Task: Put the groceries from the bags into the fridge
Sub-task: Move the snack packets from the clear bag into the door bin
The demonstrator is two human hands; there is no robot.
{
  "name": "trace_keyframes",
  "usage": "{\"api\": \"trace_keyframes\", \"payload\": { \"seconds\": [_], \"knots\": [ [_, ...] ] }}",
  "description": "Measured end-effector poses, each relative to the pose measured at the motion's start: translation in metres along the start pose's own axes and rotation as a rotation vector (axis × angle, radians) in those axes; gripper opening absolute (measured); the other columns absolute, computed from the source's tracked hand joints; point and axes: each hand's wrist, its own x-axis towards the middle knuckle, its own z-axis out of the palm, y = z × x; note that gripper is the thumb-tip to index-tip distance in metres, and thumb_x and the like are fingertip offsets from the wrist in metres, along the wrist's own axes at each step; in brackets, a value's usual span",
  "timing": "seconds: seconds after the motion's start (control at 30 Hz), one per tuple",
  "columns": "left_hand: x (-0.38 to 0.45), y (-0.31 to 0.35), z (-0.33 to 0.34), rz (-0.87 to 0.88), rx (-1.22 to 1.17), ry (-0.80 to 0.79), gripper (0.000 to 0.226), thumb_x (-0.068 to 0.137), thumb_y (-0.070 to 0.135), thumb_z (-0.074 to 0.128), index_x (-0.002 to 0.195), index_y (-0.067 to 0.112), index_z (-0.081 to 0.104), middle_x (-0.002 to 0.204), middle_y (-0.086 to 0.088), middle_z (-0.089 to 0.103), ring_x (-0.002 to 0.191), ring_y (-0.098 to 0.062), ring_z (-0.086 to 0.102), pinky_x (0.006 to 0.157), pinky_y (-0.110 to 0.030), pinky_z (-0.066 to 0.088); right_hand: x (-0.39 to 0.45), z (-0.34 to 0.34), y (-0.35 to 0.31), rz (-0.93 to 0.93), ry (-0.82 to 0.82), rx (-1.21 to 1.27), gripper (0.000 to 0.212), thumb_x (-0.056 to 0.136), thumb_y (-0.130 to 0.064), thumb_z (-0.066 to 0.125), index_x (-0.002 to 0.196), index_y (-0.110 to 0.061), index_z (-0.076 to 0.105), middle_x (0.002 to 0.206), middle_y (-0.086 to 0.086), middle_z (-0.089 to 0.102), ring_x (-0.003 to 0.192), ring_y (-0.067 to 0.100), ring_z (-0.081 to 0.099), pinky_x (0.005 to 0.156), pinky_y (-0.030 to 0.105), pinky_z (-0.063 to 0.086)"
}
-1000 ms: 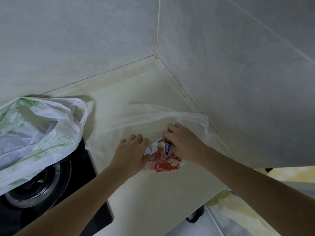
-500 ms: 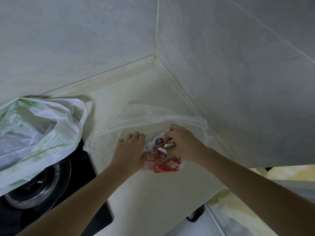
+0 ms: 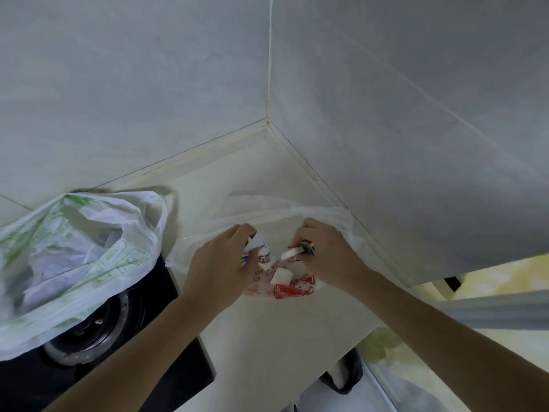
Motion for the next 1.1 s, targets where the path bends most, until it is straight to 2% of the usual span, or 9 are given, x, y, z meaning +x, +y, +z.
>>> {"api": "trace_keyframes", "payload": {
  "seconds": [0.07,0.17,0.37,0.5,0.6,0.8,0.93,1.03,1.1],
  "knots": [
    [0.002,0.011,-0.025,0.063,-0.05,0.021,0.006,0.097,0.029,0.059,0.102,0.027,0.061,0.09,0.015,0.062,0.073,-0.006,0.062,0.061,-0.034,0.054,-0.011,-0.015,-0.017,0.032,0.077,0.007,0.016,0.081,-0.006,0.08,0.081,-0.019,0.07,0.088,-0.007,0.059,0.078,0.013,0.059,0.07,0.035,0.052],
    [0.008,0.033,-0.062,0.183,-0.165,0.059,0.011,0.097,0.033,0.056,0.099,0.026,0.064,0.086,0.014,0.058,0.076,-0.006,0.062,0.061,-0.037,0.057,-0.037,-0.052,-0.052,0.101,0.232,0.029,0.021,0.079,-0.006,0.083,0.081,-0.022,0.07,0.088,-0.011,0.061,0.081,0.008,0.059,0.068,0.017,0.047],
    [0.017,0.126,-0.126,0.452,-0.394,-0.009,0.01,0.097,0.012,0.064,0.092,0.02,0.067,0.092,0.009,0.057,0.084,-0.012,0.063,0.069,-0.039,0.057,-0.145,-0.142,-0.127,0.244,0.627,0.143,0.034,0.074,0.001,0.082,0.079,-0.03,0.069,0.087,-0.007,0.064,0.074,0.01,0.058,0.066,0.025,0.048],
    [-0.006,0.225,-0.15,0.65,-0.505,-0.071,0.017,0.094,0.005,0.065,0.085,0.02,0.064,0.085,0.008,0.06,0.08,-0.013,0.061,0.064,-0.013,0.044,-0.257,-0.192,-0.177,0.347,0.901,0.241,0.02,0.079,0.011,0.078,0.086,-0.007,0.071,0.088,0.012,0.067,0.068,0.008,0.057,0.063,0.013,0.048],
    [-0.042,0.31,-0.152,0.79,-0.598,-0.159,0.02,0.092,0.005,0.064,0.082,0.022,0.064,0.082,0.006,0.064,0.08,-0.014,0.063,0.062,-0.022,0.046,-0.355,-0.217,-0.212,0.428,1.119,0.261,0.017,0.082,0.014,0.074,0.09,0.001,0.069,0.09,0.019,0.07,0.065,0.0,0.061,0.061,0.01,0.05],
    [-0.165,0.49,-0.135,1.223,-0.719,-0.388,0.017,0.093,0.003,0.065,0.085,0.018,0.066,0.083,0.009,0.059,0.074,-0.012,0.06,0.052,-0.03,0.048,-0.567,-0.23,-0.259,0.657,1.493,0.154,0.018,0.081,0.005,0.077,0.088,-0.01,0.071,0.088,0.014,0.074,0.076,0.012,0.071,0.069,0.026,0.059],
    [-0.283,0.599,-0.111,1.466,-0.706,-0.468,0.018,0.092,0.01,0.067,0.084,0.026,0.064,0.083,0.006,0.06,0.078,-0.016,0.06,0.063,-0.043,0.052,-0.704,-0.215,-0.3,0.79,1.7,0.005,0.019,0.08,0.002,0.079,0.085,-0.014,0.07,0.089,0.014,0.073,0.071,0.01,0.064,0.065,0.024,0.055],
    [-0.384,0.662,-0.097,1.546,-0.772,-0.59,0.017,0.092,0.014,0.069,0.083,0.026,0.062,0.084,0.007,0.062,0.082,-0.012,0.061,0.069,-0.033,0.049,-0.795,-0.193,-0.334,0.93,1.827,-0.112,0.018,0.08,-0.006,0.078,0.082,-0.022,0.069,0.083,-0.001,0.07,0.077,0.017,0.065,0.067,0.031,0.057],
    [-0.449,0.695,-0.088,1.613,-0.802,-0.676,0.014,0.092,0.014,0.069,0.082,0.022,0.063,0.082,0.006,0.063,0.081,-0.011,0.062,0.069,-0.03,0.047,-0.847,-0.172,-0.36,1.035,1.88,-0.18,0.02,0.082,-0.005,0.077,0.08,-0.023,0.068,0.078,-0.006,0.066,0.07,0.011,0.06,0.062,0.023,0.053]
  ]
}}
